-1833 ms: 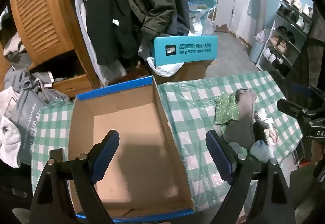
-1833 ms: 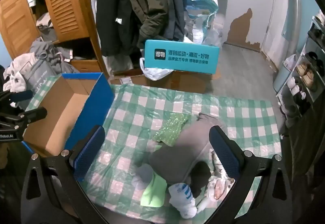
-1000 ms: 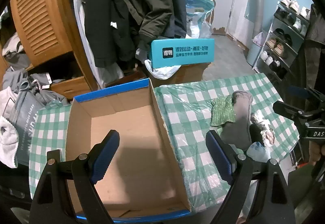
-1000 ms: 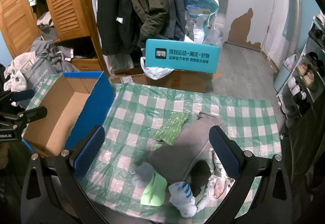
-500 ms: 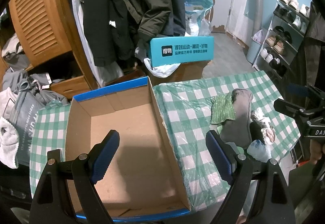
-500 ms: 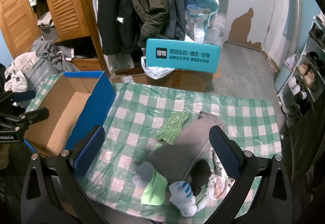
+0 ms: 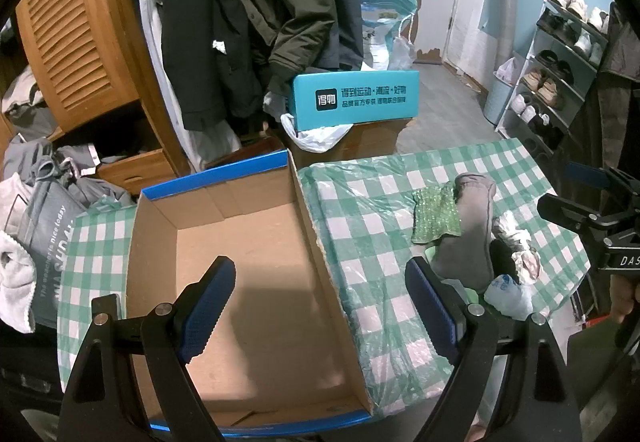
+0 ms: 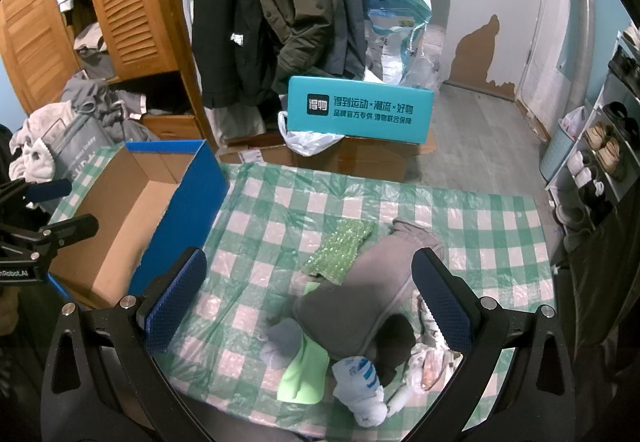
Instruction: Organize soft objects
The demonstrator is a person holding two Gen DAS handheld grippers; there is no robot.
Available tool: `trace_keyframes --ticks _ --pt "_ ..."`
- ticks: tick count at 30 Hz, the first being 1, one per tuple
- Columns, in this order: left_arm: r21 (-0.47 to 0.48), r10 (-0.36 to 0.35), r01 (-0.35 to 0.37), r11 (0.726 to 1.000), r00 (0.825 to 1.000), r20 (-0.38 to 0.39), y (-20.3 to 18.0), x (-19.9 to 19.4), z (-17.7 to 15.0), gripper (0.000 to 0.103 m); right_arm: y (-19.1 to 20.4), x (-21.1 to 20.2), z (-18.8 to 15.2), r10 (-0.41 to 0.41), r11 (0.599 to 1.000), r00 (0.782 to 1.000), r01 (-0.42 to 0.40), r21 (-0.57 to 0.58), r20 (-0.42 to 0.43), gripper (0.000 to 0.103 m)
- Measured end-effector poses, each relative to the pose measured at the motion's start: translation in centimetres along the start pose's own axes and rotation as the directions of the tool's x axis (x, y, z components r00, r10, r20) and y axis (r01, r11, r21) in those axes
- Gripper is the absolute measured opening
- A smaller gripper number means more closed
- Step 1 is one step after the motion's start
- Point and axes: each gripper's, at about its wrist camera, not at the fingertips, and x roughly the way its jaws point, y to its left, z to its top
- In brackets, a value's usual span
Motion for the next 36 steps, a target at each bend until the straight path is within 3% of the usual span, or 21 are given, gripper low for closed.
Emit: trace_keyframes --ticks 36 --pt "0.0 -0.004 0.004 1.0 1.0 -0.006 -0.9 0.01 -0.76 0.088 -0.06 -0.14 -0.07 0.0 1.0 1.0 0.0 0.001 -0.001 0.101"
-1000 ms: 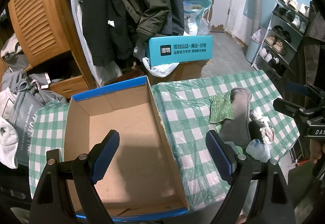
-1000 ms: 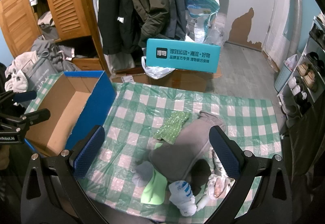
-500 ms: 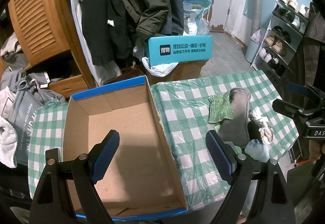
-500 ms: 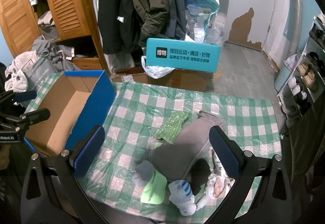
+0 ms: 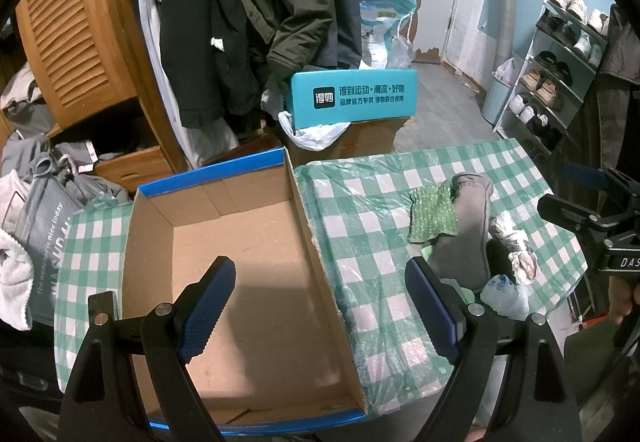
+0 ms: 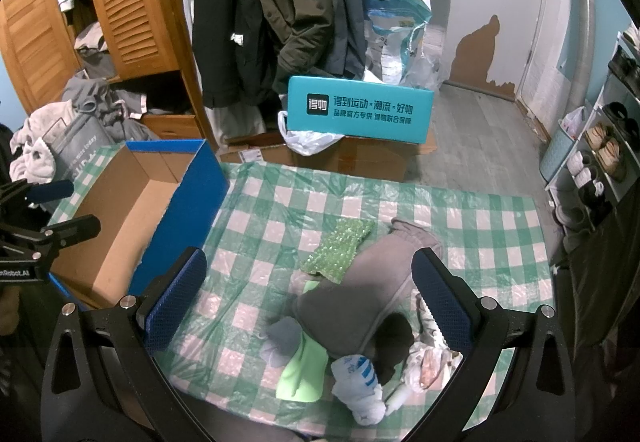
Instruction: Organize soft objects
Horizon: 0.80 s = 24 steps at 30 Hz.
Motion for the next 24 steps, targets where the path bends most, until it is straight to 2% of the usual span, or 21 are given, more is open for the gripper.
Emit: trace_keyframes --ticks 14,24 --pt "0.002 -0.007 0.007 1.0 1.0 -0.014 -0.5 0.3 -0.4 0.088 -0.2 0.4 -0.5 -0.011 1.0 1.0 0.011 0.008 -0.003 0.101" --pt "0.02 -0.042 0.044 0.999 0.995 -0.095 -2.4 2.7 0.2 0.088 -3.2 0.3 -1.3 -0.05 0.998 0.998 0.051 0.042 -0.034 0.101"
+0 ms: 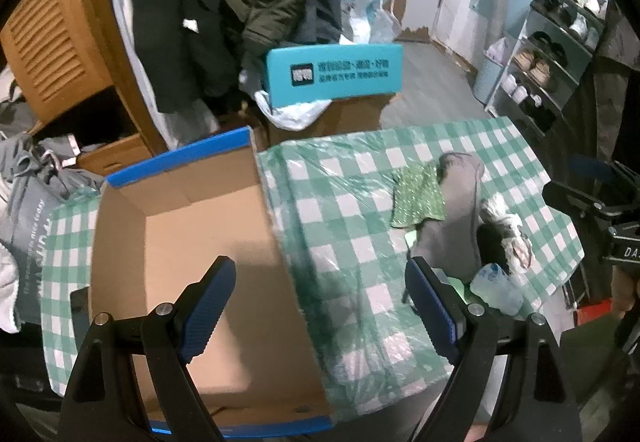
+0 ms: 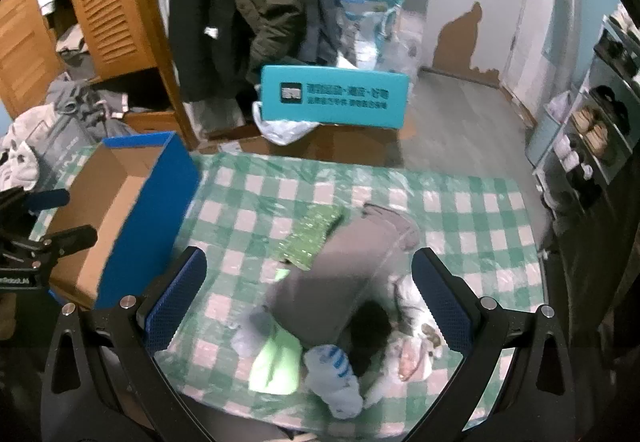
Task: Organize soft objects
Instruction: 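Move both tools down toward the pile of socks on the table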
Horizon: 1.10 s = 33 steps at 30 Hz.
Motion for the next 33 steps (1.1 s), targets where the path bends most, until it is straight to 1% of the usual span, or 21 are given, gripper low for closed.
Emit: trace_keyframes --ticks 7,12,18,23,29,33 --pt "0.021 -0.022 0.023 1.0 0.999 -0.049 -1.9 1.8 0.2 0.088 -2.6 0.6 -1.0 -0.012 0.999 0.999 0.013 0.038 -0.031 0.101" --pt "0.028 -0.049 0.051 0.998 0.996 -0.077 -3.3 3.0 0.5 0.088 -4.4 1.3 -2.0 -0.04 0.998 0.997 0.043 0.05 -0.06 0.101" --pt "0.028 -0.076 0.08 0.996 0.988 -0.134 -4.7 5.1 0.5 0.088 -6.6 2.2 -3.2 -0.049 0.995 0.994 0.057 0.082 -0.102 0.101" --pt "0.057 -0.069 0.08 0.995 0.981 -0.182 -6.0 7.1 0.0 0.088 -8.0 3.2 -3.9 -0.061 0.994 0.989 0.073 0.086 -0.135 0.101" --pt "0.093 -0.038 0.058 0.994 0.979 -0.201 -7.1 8.5 -0.3 0.088 -9.2 5.0 -4.8 -0.062 0.993 0.98 0.08 0.09 -0.188 0.101" --pt "0.109 -0.036 0.062 0.992 0.974 -0.225 -7.6 9.6 -0.5 0.088 -10.0 6.3 -5.4 -0.066 0.991 0.972 0.091 0.102 -0.227 0.101"
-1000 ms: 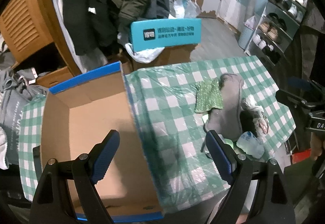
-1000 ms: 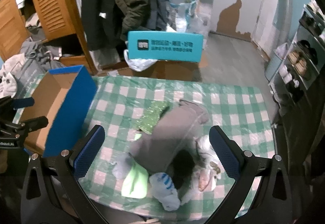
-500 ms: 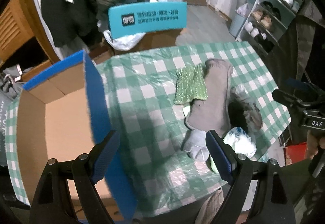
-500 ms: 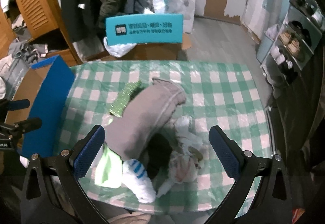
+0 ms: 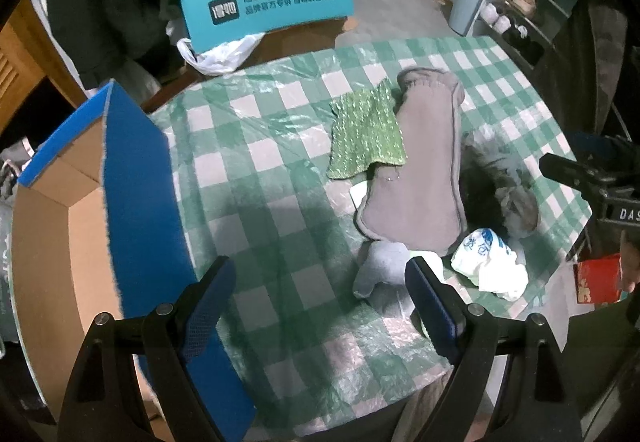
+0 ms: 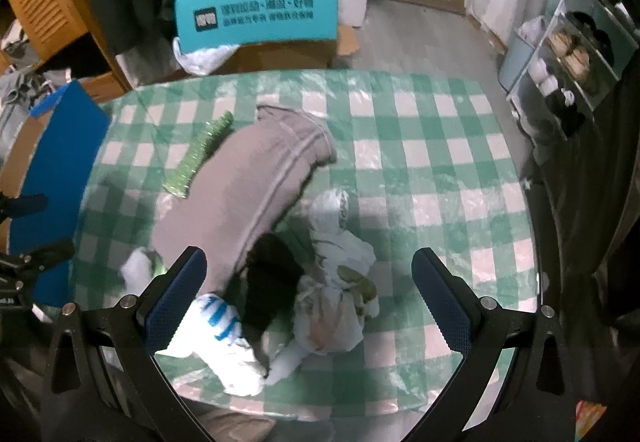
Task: Organize soft objects
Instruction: 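Move both tools down toward the pile of socks on the table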
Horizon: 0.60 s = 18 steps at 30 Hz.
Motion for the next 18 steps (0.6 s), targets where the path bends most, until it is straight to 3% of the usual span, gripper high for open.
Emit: trace_keyframes --ticks 18 --pt "0.057 -0.038 0.045 0.997 0.992 -0.122 -3.1 5.4 0.2 0.088 -2.6 5.6 -1.7 -0.042 0.999 0.987 0.046 0.022 -0.156 0.101"
